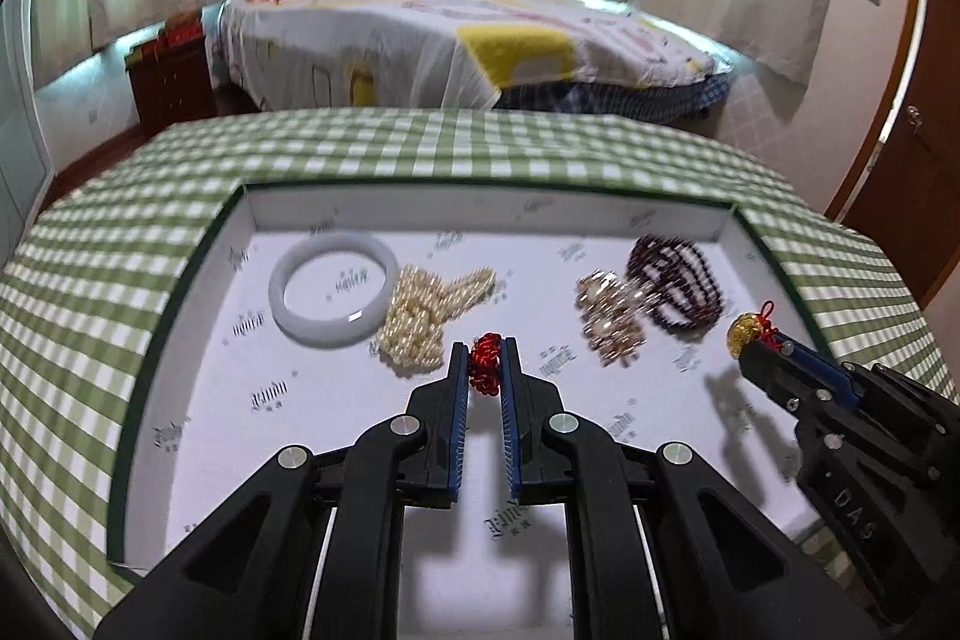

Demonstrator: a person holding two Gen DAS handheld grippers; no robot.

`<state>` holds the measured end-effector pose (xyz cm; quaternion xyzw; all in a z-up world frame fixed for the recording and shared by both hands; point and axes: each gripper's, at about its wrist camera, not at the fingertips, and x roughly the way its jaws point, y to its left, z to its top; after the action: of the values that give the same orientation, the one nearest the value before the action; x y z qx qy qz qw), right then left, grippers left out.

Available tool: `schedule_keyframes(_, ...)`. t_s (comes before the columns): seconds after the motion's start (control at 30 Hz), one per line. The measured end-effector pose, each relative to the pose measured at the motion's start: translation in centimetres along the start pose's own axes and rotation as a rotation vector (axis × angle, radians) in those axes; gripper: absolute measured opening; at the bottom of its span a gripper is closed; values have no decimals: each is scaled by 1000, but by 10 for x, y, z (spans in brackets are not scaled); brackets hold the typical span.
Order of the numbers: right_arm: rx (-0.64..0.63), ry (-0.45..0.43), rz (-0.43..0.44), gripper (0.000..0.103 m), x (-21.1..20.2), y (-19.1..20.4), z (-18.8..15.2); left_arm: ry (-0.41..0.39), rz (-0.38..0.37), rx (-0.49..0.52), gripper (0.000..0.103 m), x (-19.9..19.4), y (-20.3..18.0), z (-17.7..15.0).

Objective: Organize jewelry
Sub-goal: 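Carry both tassels over the tray, lower them in and open both tools, then withdraw both tools from the tray toward the gold chain and black pendant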

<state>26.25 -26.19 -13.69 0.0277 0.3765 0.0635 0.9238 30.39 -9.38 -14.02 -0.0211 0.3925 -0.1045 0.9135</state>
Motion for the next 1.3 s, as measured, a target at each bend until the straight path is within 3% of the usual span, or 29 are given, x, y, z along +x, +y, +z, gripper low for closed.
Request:
schedule_keyframes(0.2,-3,76,-7,15,15,-1,0,23,2,-3,11,4,4,0)
schedule_keyframes(0.43,5,85,-6,20,17,-2,-1,68,-3,14,14,13,-1,-5)
schedule_keyframes(0.47,6,83,-6,27,17,-3,-1,68,-6,15,20,13,-1,-5)
schedule_keyframes(0.57,-3,80,-6,29,15,-1,0,63,-3,26,43,11,-4,-6)
schedule_keyframes(0.73,2,72,-6,29,13,-2,-1,51,-4,24,48,8,-5,-6)
schedule_keyframes(0.83,-1,65,-9,29,11,-2,-1,48,-1,24,56,7,-4,-6)
schedule_keyframes(1.03,-1,40,-10,30,-1,-1,-1,27,1,27,59,-4,-4,-5)
schedule_keyframes(1.3,17,-10,-13,31,-32,0,2,-68,11,29,60,-45,5,-2)
